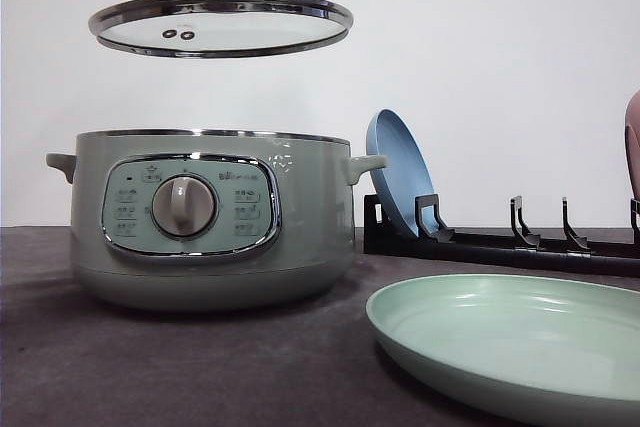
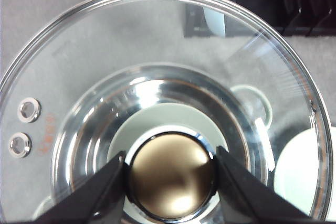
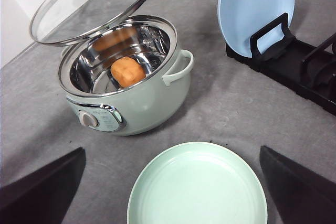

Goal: Transfer potato from steamer to green plate

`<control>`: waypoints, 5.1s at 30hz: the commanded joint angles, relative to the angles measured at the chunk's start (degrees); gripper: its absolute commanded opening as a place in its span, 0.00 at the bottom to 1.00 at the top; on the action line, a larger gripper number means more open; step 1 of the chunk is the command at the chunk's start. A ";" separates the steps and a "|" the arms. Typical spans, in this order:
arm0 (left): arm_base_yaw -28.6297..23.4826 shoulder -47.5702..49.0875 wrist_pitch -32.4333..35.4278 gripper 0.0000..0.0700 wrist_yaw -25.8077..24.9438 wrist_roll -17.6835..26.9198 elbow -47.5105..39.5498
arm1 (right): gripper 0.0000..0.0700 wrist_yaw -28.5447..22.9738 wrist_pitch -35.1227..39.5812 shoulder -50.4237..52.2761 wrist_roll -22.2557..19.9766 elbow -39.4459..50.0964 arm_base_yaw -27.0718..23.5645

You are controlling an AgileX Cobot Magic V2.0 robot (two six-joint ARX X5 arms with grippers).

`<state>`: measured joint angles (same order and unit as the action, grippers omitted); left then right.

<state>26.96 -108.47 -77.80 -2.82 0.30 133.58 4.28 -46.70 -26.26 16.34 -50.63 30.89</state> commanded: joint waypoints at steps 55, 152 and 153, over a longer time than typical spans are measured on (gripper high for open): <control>-27.37 0.24 0.71 0.00 0.10 0.73 2.56 | 0.99 13.86 -11.83 -84.55 -23.56 -66.23 7.33; -27.32 0.24 1.09 0.00 0.10 0.54 2.56 | 0.40 2.74 -32.67 -51.78 -23.66 -55.02 4.85; -27.32 0.24 1.09 0.00 0.10 0.54 2.56 | 0.40 2.68 -32.60 -49.90 -23.05 -52.27 4.85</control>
<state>-0.36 -108.47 -78.41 -2.70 0.56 133.58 7.15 -76.70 -76.70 -8.95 -103.99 35.40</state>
